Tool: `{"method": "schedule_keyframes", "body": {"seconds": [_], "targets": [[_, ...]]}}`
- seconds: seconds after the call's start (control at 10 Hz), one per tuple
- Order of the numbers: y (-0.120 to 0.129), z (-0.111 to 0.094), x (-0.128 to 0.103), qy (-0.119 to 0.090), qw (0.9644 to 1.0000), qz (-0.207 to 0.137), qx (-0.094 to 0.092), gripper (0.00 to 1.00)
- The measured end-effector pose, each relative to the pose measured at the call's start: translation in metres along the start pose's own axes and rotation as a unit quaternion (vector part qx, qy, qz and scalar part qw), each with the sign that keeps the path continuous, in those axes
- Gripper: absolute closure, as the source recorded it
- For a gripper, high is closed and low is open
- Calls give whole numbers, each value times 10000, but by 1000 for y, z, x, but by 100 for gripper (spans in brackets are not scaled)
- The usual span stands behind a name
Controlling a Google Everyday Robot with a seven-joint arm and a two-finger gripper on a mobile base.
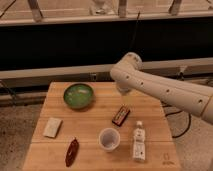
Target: Push the ceramic bowl across the table
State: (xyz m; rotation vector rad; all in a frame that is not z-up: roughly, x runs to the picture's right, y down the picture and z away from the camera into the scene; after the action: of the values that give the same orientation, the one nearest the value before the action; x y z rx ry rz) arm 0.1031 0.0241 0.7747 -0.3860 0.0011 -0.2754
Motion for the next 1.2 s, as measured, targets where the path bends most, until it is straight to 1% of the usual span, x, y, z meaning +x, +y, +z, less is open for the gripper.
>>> {"method": "schedule_keyframes", "body": {"seconds": [0.3, 1.2], "targets": [[-7, 4, -9, -17, 9999, -133, 21, 20], [-15, 15, -24, -122, 9992, -393, 8, 20]]}}
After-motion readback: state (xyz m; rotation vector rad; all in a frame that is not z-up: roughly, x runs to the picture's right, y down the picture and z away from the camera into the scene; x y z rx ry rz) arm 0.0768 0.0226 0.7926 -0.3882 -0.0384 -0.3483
